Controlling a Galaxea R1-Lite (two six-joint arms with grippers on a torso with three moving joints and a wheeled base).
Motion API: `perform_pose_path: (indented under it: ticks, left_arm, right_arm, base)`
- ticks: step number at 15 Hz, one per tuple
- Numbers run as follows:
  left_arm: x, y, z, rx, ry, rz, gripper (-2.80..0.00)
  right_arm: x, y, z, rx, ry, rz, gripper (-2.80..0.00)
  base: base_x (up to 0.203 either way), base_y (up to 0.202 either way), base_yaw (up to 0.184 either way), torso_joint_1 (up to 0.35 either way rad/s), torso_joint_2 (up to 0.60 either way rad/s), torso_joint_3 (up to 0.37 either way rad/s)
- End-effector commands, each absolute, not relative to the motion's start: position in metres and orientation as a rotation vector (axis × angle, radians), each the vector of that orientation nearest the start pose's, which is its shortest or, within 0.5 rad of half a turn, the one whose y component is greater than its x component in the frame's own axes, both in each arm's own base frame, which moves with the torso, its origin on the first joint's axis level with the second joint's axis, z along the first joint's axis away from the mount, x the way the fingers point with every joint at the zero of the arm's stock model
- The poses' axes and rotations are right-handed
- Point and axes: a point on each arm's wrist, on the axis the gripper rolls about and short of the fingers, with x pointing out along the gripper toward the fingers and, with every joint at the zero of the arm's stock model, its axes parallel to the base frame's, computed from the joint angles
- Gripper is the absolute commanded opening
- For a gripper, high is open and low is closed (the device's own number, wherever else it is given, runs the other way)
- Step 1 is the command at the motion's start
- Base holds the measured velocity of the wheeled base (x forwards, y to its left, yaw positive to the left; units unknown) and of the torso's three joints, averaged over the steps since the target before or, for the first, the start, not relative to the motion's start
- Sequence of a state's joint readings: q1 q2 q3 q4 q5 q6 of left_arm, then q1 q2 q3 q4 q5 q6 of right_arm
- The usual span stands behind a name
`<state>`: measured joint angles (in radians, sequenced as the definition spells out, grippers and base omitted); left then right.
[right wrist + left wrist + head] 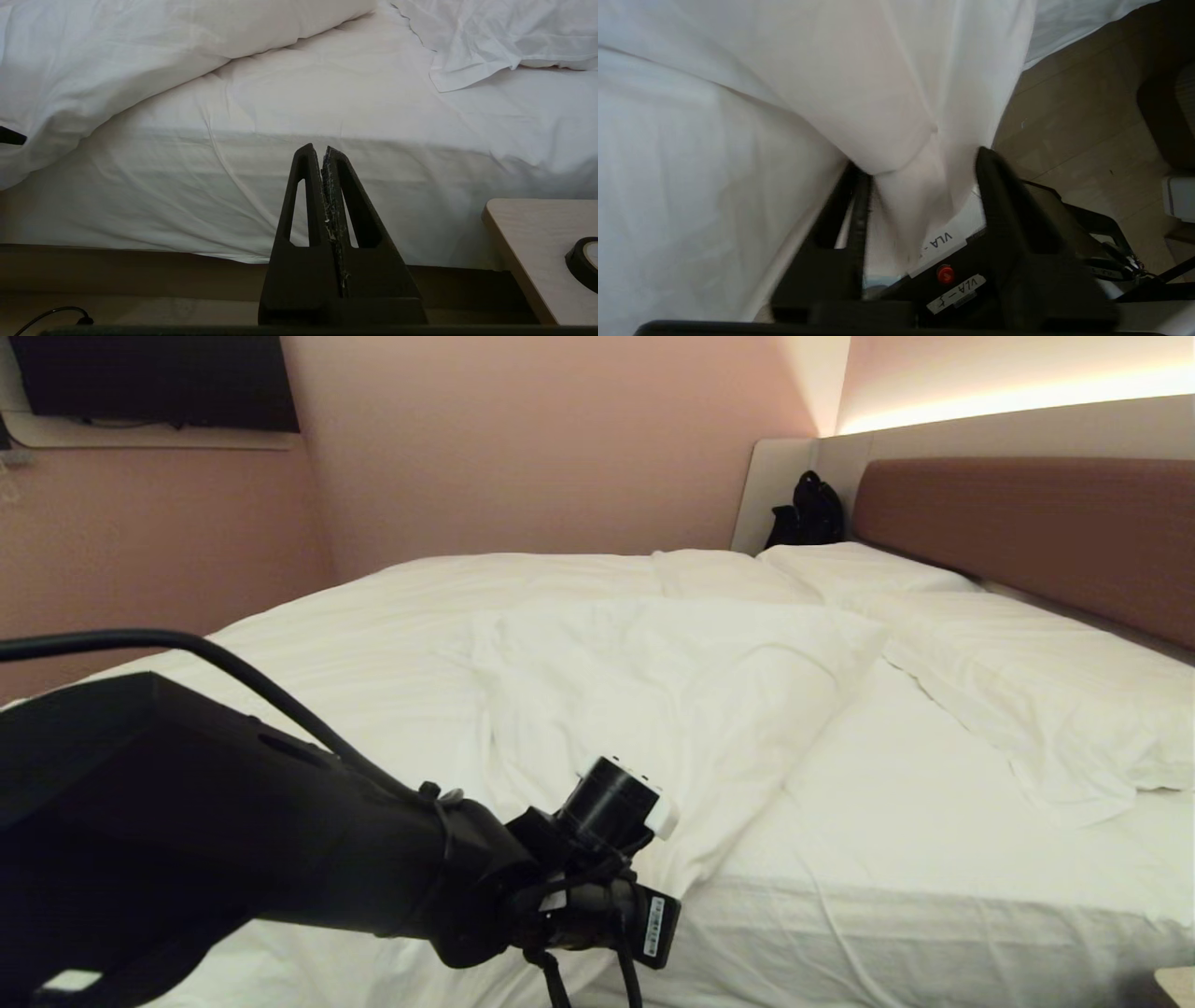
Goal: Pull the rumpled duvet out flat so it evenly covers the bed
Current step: Flatten the corners of the folded blanket
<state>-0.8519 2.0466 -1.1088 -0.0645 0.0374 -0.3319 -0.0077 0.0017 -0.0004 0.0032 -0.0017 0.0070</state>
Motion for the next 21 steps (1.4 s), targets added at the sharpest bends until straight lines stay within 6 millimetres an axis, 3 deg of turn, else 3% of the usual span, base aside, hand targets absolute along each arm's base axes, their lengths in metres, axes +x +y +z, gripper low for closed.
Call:
perform_pose_path:
  ticks: [1, 2, 5, 9, 11, 13, 15, 16, 17, 19, 21]
  left_arm:
    - [0.241, -0.276, 0.091, 0.091, 0.921, -0.611, 0.0]
    - [0.239, -0.275, 0.095, 0.087, 0.909, -0.617, 0.0]
    - [0.232, -0.268, 0.132, 0.041, 0.805, -0.63, 0.0]
    - [0.23, -0.244, 0.218, -0.055, 0.541, -0.541, 0.0]
    - [0.237, -0.23, 0.239, -0.078, 0.489, -0.49, 0.0]
    - [0.25, -0.217, 0.247, -0.073, 0.467, -0.44, 0.0]
    - [0.255, -0.215, 0.247, -0.067, 0.461, -0.427, 0.0]
    - [0.266, -0.215, 0.241, -0.056, 0.467, -0.399, 0.0]
    - [0.278, -0.213, 0.236, -0.049, 0.47, -0.361, -2.8]
    - [0.283, -0.211, 0.235, -0.047, 0.464, -0.342, -2.8]
    - [0.301, -0.205, 0.235, -0.059, 0.454, -0.301, -2.8]
  right_arm:
    - [-0.023, 0.0, 0.076, 0.008, 0.003, -0.009, -2.8]
    - [-0.023, 0.0, 0.075, 0.008, 0.005, -0.009, -2.8]
    - [-0.023, 0.0, 0.075, 0.008, 0.005, -0.009, -2.8]
    - [-0.023, 0.0, 0.075, 0.006, 0.005, -0.009, -2.8]
    - [-0.023, 0.0, 0.075, 0.007, 0.005, -0.009, -2.8]
    - [-0.023, 0.0, 0.075, 0.008, 0.005, -0.009, -2.8]
    - [-0.023, 0.0, 0.076, 0.007, 0.003, -0.009, -2.8]
    - [-0.023, 0.0, 0.075, 0.006, 0.005, -0.009, -2.8]
    - [-0.023, 0.0, 0.075, 0.008, 0.005, -0.009, -2.8]
    - [-0.023, 0.0, 0.075, 0.007, 0.005, -0.008, -2.8]
    - [-0.023, 0.0, 0.075, 0.007, 0.005, -0.009, -2.8]
  base:
    - [0.0, 0.0, 0.0, 0.0, 0.0, 0.0]
    - [0.0, 0.0, 0.0, 0.0, 0.0, 0.0]
    - [0.0, 0.0, 0.0, 0.0, 0.0, 0.0]
    - [0.0, 0.0, 0.0, 0.0, 0.0, 0.0]
    - [0.0, 0.0, 0.0, 0.0, 0.0, 0.0]
    - [0.0, 0.0, 0.0, 0.0, 0.0, 0.0]
    - [0.0, 0.0, 0.0, 0.0, 0.0, 0.0]
    - [0.0, 0.0, 0.0, 0.0, 0.0, 0.0]
    - [0.0, 0.0, 0.0, 0.0, 0.0, 0.0]
    - [0.0, 0.0, 0.0, 0.0, 0.0, 0.0]
    - [0.0, 0.0, 0.0, 0.0, 0.0, 0.0]
